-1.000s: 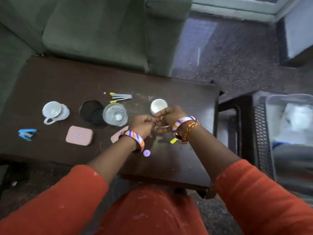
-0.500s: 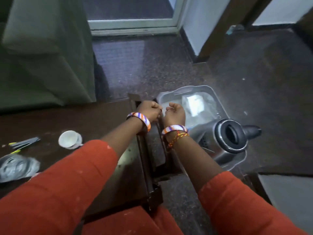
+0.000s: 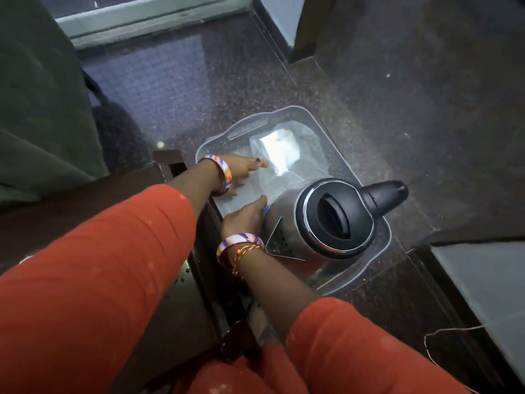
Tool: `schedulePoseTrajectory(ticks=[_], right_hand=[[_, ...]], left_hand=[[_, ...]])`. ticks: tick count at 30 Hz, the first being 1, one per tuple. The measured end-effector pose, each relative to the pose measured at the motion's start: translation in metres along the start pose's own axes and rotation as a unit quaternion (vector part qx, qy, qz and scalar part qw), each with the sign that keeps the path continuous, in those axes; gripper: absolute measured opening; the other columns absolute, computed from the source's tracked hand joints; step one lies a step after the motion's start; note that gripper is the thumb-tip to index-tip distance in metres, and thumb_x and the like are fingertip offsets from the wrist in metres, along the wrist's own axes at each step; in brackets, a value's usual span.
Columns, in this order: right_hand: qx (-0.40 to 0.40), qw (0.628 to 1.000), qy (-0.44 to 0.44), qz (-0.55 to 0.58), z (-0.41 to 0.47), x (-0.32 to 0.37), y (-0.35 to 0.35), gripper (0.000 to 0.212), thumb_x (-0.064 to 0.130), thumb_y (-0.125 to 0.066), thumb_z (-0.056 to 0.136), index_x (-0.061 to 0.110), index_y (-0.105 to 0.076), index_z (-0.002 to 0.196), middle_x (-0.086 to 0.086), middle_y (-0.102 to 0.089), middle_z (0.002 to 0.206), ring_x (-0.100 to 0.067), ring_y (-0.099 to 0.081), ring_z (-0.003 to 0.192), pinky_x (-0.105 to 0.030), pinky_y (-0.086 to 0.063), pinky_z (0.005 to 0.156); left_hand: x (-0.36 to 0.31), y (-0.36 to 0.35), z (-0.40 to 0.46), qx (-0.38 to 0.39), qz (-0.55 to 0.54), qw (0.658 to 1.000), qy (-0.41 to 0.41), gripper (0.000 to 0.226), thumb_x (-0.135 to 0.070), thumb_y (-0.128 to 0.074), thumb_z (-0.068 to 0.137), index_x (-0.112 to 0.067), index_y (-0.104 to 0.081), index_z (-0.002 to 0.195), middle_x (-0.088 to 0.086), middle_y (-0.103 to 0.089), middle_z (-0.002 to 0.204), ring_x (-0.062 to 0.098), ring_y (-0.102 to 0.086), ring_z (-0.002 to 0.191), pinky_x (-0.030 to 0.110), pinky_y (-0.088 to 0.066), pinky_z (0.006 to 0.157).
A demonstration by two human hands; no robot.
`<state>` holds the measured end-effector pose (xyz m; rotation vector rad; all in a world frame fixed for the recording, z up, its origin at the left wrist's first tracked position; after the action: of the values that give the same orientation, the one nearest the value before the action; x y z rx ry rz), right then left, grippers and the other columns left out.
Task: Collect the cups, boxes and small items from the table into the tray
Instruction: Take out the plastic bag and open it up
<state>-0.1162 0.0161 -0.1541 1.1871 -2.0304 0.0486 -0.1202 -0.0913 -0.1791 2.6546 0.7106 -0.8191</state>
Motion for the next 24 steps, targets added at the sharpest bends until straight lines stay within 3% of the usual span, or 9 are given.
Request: schedulePoseTrajectory(ticks=[3,6,8,12,15,16,18,21,24], right_hand=[[0.022,1.000,0.010,-0.015,0.008,-0.004,-0.002,0.053,0.003,-0.035,0.095,0.003,-0.017,0.145,-0.014,-0.029,0.150,-0.031,-0.035,0.134,-0.033,-0.032,0.104],[0.025,1.000,-0.001,0.019,0.013,-0.012,-0.003,0.052,0.006,-0.035,0.096,0.007,-0.019,0.145,-0.015,-0.033,0.149,-0.028,-0.036,0.135,-0.030,-0.026,0.107],[0.050,0.999,-0.003,0.001,0.008,-0.014,-0.007,0.048,0.014,-0.037,0.097,0.005,-0.025,0.143,-0.016,-0.036,0.148,-0.027,-0.037,0.135,-0.027,-0.027,0.107],[0.048,0.999,0.014,0.015,0.003,-0.015,-0.003,0.044,0.020,-0.038,0.098,0.003,-0.037,0.138,-0.017,-0.043,0.144,-0.028,-0.041,0.132,-0.024,-0.030,0.102],[0.021,0.996,0.021,0.087,-0.001,-0.010,0.000,0.032,0.013,-0.040,0.097,-0.006,-0.055,0.118,-0.024,-0.056,0.125,-0.031,-0.051,0.116,-0.028,-0.037,0.096],[0.027,0.992,0.016,0.119,-0.005,-0.008,-0.002,0.026,0.013,-0.039,0.097,0.000,-0.061,0.099,-0.021,-0.062,0.105,-0.029,-0.057,0.099,-0.029,-0.041,0.086],[0.021,0.980,0.006,0.199,-0.013,-0.002,-0.003,0.033,0.019,-0.036,0.099,0.017,-0.052,0.070,-0.003,-0.054,0.074,-0.012,-0.050,0.069,-0.025,-0.041,0.069],[0.059,0.929,-0.020,0.366,-0.039,0.012,-0.013,0.039,0.035,-0.031,0.099,0.014,-0.052,0.074,-0.005,-0.057,0.075,-0.016,-0.055,0.069,-0.032,-0.046,0.069],[0.091,0.905,0.008,0.416,-0.075,0.032,-0.026,0.045,0.048,-0.031,0.095,0.014,-0.053,0.077,-0.006,-0.060,0.081,-0.022,-0.059,0.074,-0.047,-0.050,0.083]], left_hand=[[0.000,-0.005,0.013,-0.026,-0.035,0.999,-0.007,0.037,-0.038,-0.048,0.091,-0.024,-0.055,0.125,-0.001,-0.047,0.119,0.010,-0.046,0.095,0.033,-0.035,0.082],[-0.016,0.006,0.004,-0.089,-0.098,0.987,-0.093,0.034,-0.025,-0.058,0.088,-0.008,-0.060,0.117,0.005,-0.059,0.102,0.009,-0.054,0.085,0.026,-0.042,0.073],[-0.030,0.019,-0.014,-0.141,-0.096,0.969,-0.178,0.017,-0.014,-0.063,0.084,-0.007,-0.066,0.100,0.002,-0.062,0.080,0.001,-0.059,0.072,0.014,-0.046,0.069],[-0.040,0.051,-0.059,-0.248,-0.161,0.913,-0.280,0.031,0.005,-0.065,0.077,0.008,-0.062,0.108,-0.004,-0.057,0.071,-0.002,-0.054,0.060,0.004,-0.046,0.059],[-0.041,0.079,-0.090,-0.294,-0.211,0.883,-0.298,0.032,0.008,-0.063,0.078,0.006,-0.060,0.110,-0.004,-0.056,0.072,0.000,-0.054,0.058,0.010,-0.048,0.057],[-0.038,0.086,-0.098,-0.299,-0.228,0.877,-0.299,0.033,0.010,-0.061,0.078,0.005,-0.060,0.110,-0.003,-0.055,0.072,0.002,-0.054,0.061,0.017,-0.050,0.062],[-0.022,0.099,-0.116,-0.320,-0.253,0.866,-0.290,0.032,0.012,-0.059,0.078,0.002,-0.060,0.108,-0.003,-0.055,0.072,0.007,-0.053,0.067,0.031,-0.050,0.075],[0.011,0.121,-0.145,-0.370,-0.241,0.855,-0.271,0.033,0.013,-0.058,0.078,0.008,-0.059,0.111,-0.004,-0.056,0.074,0.003,-0.052,0.067,0.020,-0.050,0.072],[0.049,0.145,-0.176,-0.398,-0.263,0.839,-0.263,0.035,0.014,-0.057,0.078,0.011,-0.056,0.112,0.000,-0.056,0.076,0.002,-0.052,0.065,0.018,-0.049,0.069]])
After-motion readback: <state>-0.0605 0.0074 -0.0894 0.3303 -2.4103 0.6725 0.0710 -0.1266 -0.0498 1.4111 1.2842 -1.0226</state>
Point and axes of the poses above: each hand's wrist, its own z-axis towards the middle knuckle, its own y-axis out of the back of the hand, x = y × z, the point moved 9 cm from there along z, towards the middle knuckle
